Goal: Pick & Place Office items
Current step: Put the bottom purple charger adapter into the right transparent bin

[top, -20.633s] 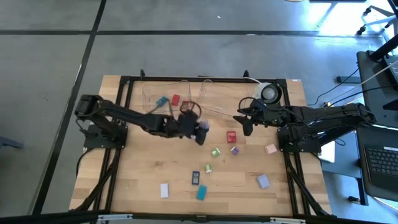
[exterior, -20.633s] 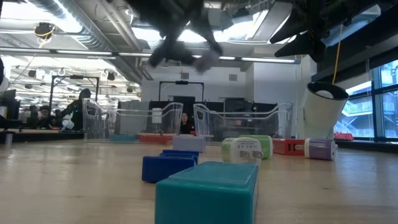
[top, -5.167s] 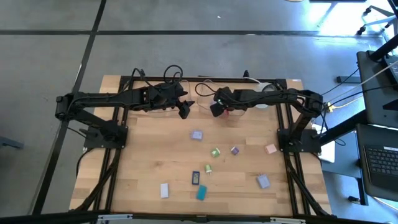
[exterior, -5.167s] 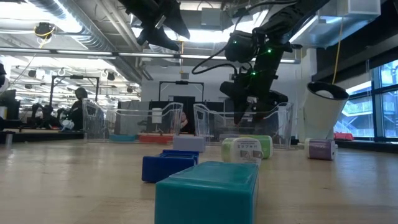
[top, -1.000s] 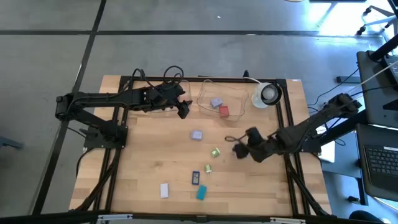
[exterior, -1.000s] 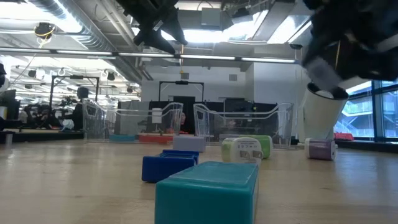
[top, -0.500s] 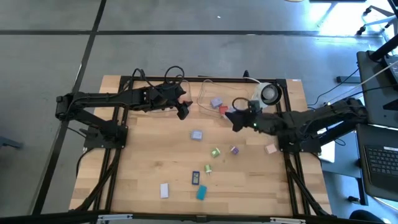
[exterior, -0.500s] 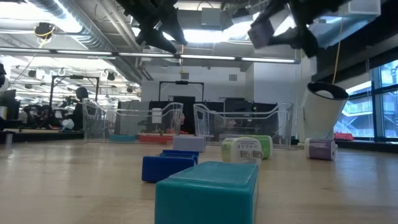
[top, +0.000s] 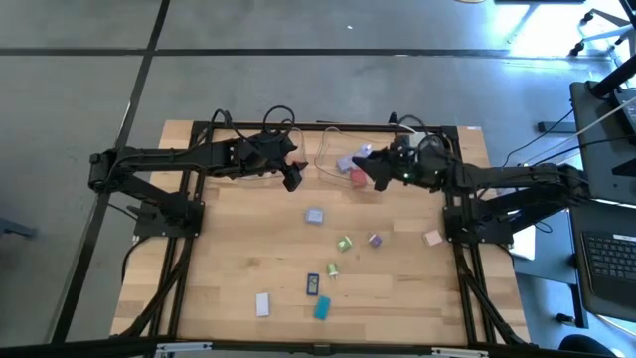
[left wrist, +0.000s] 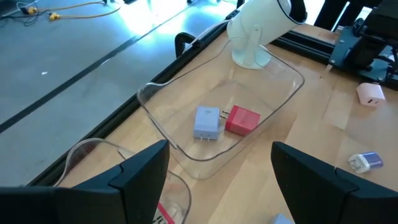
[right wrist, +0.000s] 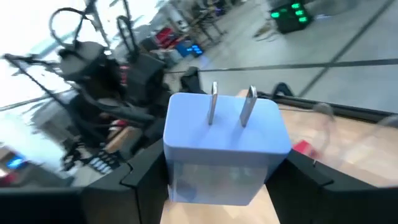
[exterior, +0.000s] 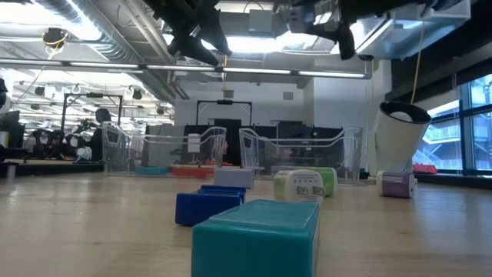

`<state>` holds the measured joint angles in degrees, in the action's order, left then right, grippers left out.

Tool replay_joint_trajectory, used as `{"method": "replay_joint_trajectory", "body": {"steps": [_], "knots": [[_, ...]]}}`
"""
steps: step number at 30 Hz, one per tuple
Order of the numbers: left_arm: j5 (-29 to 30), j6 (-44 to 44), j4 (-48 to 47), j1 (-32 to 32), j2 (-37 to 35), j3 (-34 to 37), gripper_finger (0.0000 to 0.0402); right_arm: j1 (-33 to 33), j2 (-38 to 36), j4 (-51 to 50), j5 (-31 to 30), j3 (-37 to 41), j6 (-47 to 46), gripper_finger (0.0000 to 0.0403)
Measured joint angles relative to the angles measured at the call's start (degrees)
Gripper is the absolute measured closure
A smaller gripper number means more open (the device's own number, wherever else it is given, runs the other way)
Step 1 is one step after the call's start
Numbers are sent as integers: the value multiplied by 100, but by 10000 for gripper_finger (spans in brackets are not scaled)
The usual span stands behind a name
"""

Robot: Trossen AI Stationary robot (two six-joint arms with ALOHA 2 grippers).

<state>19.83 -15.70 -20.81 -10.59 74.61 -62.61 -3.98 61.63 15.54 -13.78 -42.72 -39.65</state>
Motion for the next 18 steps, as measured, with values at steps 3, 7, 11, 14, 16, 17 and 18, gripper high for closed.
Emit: {"method": "replay_joint_trajectory", "body": {"steps": [3, 7, 11, 14, 16, 17, 18], "knots": [[-1, 0, -1, 0, 0, 0, 123, -134, 0, -20, 314, 0, 11, 178], [1, 0, 0, 0, -2, 0, 123, -170, 0, -22, 438, 0, 147, 177], [1, -2, -1, -2, -2, 0, 123, -156, 0, -38, 646, 0, 159, 177], [1, -2, -1, -1, -2, 0, 123, -154, 0, -130, 724, 0, 162, 177], [1, 0, -1, -2, -2, 0, 123, -156, 0, -160, 710, 0, 231, 177], [1, -2, -1, -2, -2, 0, 123, -156, 0, -160, 668, 0, 302, 177], [1, -2, -1, -1, -2, 0, 123, -156, 0, -162, 605, 0, 401, 177]]}}
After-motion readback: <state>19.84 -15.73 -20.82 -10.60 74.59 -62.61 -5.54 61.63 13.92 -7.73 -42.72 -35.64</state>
